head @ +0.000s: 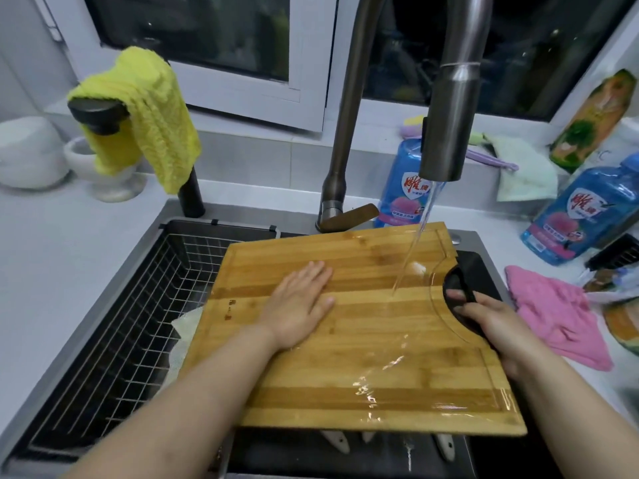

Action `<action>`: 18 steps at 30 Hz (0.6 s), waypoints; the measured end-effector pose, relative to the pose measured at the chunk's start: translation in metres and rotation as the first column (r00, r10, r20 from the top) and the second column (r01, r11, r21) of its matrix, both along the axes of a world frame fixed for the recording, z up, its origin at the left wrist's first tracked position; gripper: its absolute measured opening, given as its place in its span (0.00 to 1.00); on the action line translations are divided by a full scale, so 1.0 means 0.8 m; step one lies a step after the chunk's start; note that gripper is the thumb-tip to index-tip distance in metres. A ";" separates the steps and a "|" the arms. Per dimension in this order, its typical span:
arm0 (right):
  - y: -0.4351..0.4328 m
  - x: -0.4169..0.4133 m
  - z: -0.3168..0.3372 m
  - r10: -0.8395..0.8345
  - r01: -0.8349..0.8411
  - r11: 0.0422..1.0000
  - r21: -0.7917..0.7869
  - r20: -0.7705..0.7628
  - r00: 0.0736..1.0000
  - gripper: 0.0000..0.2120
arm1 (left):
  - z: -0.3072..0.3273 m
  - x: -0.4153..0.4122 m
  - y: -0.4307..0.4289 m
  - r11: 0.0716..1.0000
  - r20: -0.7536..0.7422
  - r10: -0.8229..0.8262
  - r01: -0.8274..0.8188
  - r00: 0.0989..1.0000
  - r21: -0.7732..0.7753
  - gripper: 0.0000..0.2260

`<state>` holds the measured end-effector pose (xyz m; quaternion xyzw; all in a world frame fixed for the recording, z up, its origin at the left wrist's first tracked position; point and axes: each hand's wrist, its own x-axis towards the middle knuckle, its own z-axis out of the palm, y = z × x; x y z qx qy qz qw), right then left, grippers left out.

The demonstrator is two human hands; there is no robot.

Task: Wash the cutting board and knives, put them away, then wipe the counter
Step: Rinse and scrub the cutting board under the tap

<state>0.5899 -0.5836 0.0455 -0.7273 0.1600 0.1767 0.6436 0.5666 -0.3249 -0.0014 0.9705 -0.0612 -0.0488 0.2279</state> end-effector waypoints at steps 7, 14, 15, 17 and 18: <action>-0.015 -0.006 -0.007 -0.076 0.076 0.997 0.030 0.005 0.997 0.15 | -0.021 0.017 0.081 0.935 -0.114 0.352 -0.342 0.929 0.097 0.26; -0.011 -0.012 -0.009 -0.089 0.090 0.996 -0.014 0.042 0.995 0.16 | -0.009 -0.088 -0.005 0.984 0.239 -0.148 0.119 0.960 0.133 0.27; -0.009 -0.014 -0.009 -0.087 0.087 0.996 -0.011 0.037 0.996 0.15 | -0.013 -0.090 0.007 0.990 0.209 -0.105 0.083 0.972 0.111 0.32; -0.006 -0.019 -0.009 -0.090 0.090 0.996 -0.007 0.033 0.995 0.15 | -0.024 -0.089 0.047 0.995 -0.003 0.090 -0.090 0.996 0.051 0.40; -0.005 -0.020 -0.009 -0.093 0.094 0.996 -0.009 0.035 0.995 0.15 | -0.024 -0.089 0.065 0.987 -0.003 0.148 -0.147 0.989 0.059 0.45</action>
